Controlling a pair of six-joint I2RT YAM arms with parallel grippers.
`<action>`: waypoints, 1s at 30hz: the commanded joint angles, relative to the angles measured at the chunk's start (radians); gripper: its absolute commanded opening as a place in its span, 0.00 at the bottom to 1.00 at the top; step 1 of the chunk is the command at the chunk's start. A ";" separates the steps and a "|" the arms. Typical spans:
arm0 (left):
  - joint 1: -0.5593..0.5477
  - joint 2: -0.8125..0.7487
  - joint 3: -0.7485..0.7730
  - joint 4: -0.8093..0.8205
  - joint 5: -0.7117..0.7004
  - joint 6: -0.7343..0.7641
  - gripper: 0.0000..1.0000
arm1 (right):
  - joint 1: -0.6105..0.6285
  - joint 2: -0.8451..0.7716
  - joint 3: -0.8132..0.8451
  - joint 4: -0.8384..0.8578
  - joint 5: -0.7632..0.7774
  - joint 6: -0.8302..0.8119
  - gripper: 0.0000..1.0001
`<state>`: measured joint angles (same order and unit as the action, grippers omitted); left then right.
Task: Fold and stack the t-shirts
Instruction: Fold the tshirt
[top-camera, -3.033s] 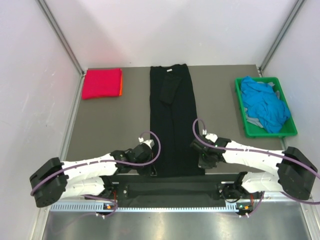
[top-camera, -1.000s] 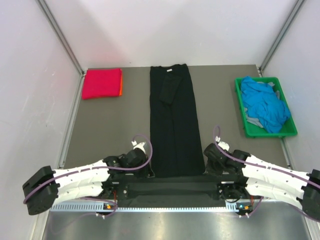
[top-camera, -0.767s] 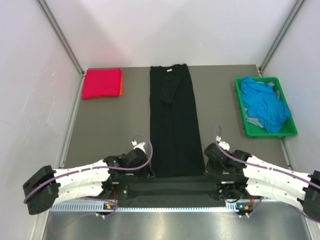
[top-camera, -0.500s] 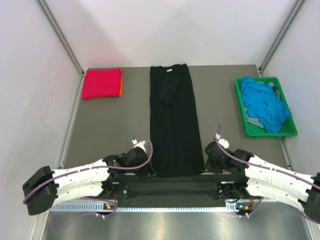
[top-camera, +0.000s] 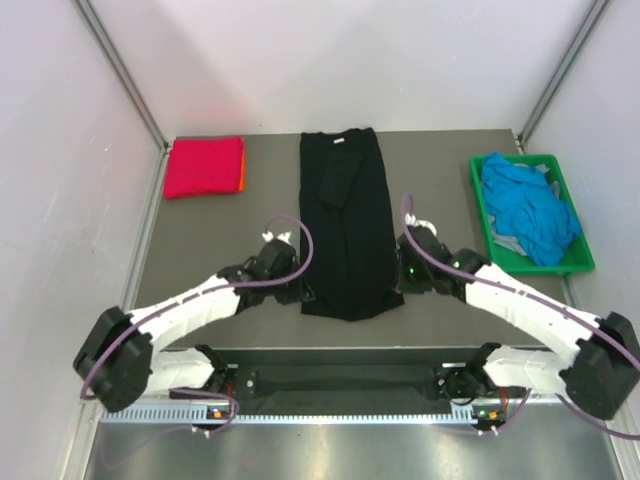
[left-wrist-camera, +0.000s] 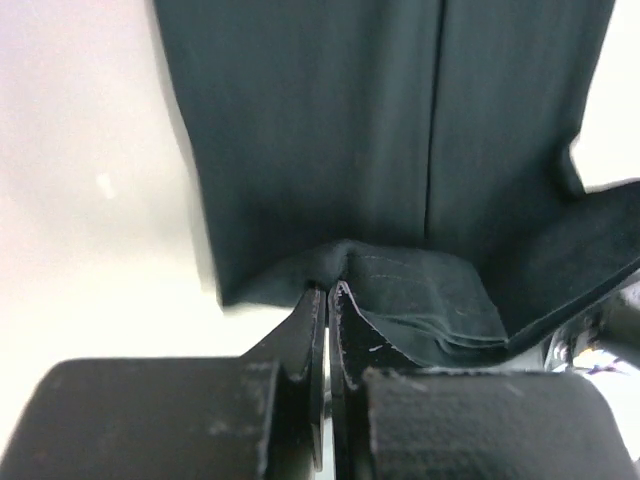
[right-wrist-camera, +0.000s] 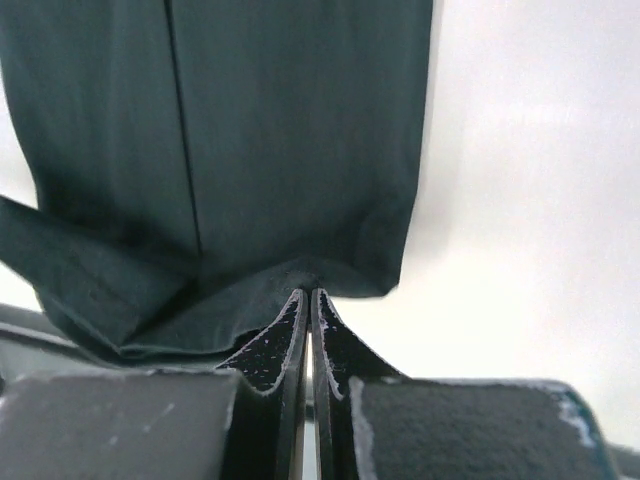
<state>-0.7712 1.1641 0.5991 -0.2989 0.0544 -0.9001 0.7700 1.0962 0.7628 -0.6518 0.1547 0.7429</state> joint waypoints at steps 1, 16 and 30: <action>0.120 0.097 0.111 0.001 0.082 0.121 0.00 | -0.104 0.089 0.107 0.081 -0.076 -0.192 0.00; 0.388 0.686 0.787 -0.198 0.183 0.357 0.00 | -0.331 0.597 0.599 0.133 -0.230 -0.454 0.00; 0.473 0.850 1.047 -0.218 0.183 0.320 0.00 | -0.422 0.786 0.885 0.103 -0.284 -0.513 0.00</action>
<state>-0.3164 2.0064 1.5932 -0.5056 0.2291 -0.5762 0.3744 1.8515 1.5806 -0.5652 -0.1078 0.2527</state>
